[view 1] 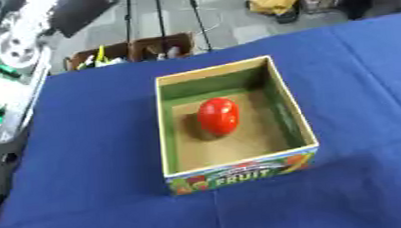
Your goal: Pick up objects on the table and place them in the box.
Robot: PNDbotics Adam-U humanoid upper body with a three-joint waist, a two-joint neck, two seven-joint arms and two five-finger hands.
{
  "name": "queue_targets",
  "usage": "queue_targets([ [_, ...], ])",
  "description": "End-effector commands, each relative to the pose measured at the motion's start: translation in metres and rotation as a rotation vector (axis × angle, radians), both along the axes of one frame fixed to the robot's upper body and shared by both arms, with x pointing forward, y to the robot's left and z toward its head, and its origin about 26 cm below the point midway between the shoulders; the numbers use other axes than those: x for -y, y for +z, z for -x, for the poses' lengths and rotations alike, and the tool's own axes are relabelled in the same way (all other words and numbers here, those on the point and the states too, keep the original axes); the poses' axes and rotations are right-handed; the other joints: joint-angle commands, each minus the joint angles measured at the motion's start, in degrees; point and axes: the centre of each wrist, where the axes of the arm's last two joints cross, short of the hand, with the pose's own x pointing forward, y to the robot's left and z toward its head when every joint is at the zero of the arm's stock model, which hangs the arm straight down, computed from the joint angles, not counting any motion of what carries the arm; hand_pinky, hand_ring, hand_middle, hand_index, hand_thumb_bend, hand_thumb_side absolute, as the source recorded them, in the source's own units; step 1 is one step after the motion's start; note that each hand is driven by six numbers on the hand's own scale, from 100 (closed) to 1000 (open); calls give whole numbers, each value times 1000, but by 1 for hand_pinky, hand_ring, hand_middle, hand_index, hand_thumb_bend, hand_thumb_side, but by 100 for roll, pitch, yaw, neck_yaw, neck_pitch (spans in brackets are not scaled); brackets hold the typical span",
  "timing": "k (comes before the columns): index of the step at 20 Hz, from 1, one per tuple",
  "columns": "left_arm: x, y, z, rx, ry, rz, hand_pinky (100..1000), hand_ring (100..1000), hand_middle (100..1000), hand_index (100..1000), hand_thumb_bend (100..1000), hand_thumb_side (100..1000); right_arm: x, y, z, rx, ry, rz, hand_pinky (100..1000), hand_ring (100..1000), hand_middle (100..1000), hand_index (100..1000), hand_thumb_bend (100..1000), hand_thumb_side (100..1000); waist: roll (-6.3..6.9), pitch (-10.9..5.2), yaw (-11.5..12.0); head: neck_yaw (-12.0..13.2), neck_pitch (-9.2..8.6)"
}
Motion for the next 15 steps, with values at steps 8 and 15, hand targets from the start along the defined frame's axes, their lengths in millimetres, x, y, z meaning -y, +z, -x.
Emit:
queue_targets([
  [8, -43, -29, 39, 241, -54, 403, 505, 578, 576, 785, 100, 948, 2, 11, 1, 71, -12, -30, 515, 579, 428, 524, 100, 884, -233, -140, 231, -46, 126],
  [15, -65, -88, 37, 255, -12, 624, 496, 571, 564, 785, 100, 998, 0, 17, -2, 100, 7, -58, 514, 579, 429, 525, 100, 884, -367, -134, 420, 0, 118],
])
